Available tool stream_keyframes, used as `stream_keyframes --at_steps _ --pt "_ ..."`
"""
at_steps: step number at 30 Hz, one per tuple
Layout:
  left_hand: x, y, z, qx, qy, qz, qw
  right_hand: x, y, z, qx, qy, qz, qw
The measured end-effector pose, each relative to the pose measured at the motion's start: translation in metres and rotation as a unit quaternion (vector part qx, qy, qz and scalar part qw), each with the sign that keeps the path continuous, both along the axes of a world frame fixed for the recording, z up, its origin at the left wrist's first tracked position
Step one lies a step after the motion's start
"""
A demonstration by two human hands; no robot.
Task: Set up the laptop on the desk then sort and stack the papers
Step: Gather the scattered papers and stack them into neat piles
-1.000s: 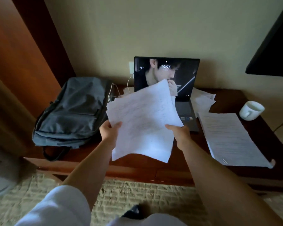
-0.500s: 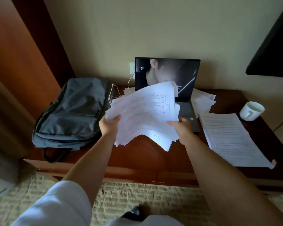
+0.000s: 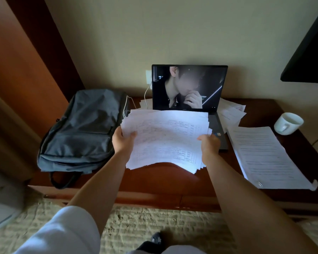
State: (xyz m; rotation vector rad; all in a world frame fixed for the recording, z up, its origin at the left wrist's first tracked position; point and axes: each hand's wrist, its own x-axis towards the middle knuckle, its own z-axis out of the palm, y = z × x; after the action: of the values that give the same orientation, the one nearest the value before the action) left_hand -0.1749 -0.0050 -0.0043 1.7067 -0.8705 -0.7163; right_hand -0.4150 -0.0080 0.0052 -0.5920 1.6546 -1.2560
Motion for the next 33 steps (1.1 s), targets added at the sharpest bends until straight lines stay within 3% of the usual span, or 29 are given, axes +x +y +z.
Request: stream_keyframes --at_steps 7,15,20,24,29,31,33 --pt "-0.002 -0.011 -0.007 0.003 0.059 0.003 0.998 0.009 -0.012 0.001 -0.019 -0.005 -0.026 0.999" --pt "0.015 -0.023 -0.008 0.027 0.033 -0.045 0.998 0.015 -0.012 -0.013 -0.088 -0.011 -0.01 0.996" --pt "0.011 -0.028 -0.002 0.025 0.033 -0.04 0.998 0.02 -0.026 0.009 -0.13 0.041 -0.034 0.99" --pt "0.011 -0.032 0.001 0.005 0.045 -0.037 0.998 0.02 -0.039 0.009 -0.11 0.157 -0.025 0.981" --pt "0.002 -0.036 0.011 -0.016 0.06 -0.001 0.998 0.015 -0.04 -0.008 -0.117 0.328 0.025 0.937" --pt "0.003 -0.038 0.012 -0.022 0.035 0.013 0.999 0.016 -0.04 0.001 -0.135 0.382 0.064 0.912" --pt "0.004 -0.039 0.012 -0.027 0.023 0.02 0.999 0.017 -0.043 0.01 -0.147 0.482 0.112 0.857"
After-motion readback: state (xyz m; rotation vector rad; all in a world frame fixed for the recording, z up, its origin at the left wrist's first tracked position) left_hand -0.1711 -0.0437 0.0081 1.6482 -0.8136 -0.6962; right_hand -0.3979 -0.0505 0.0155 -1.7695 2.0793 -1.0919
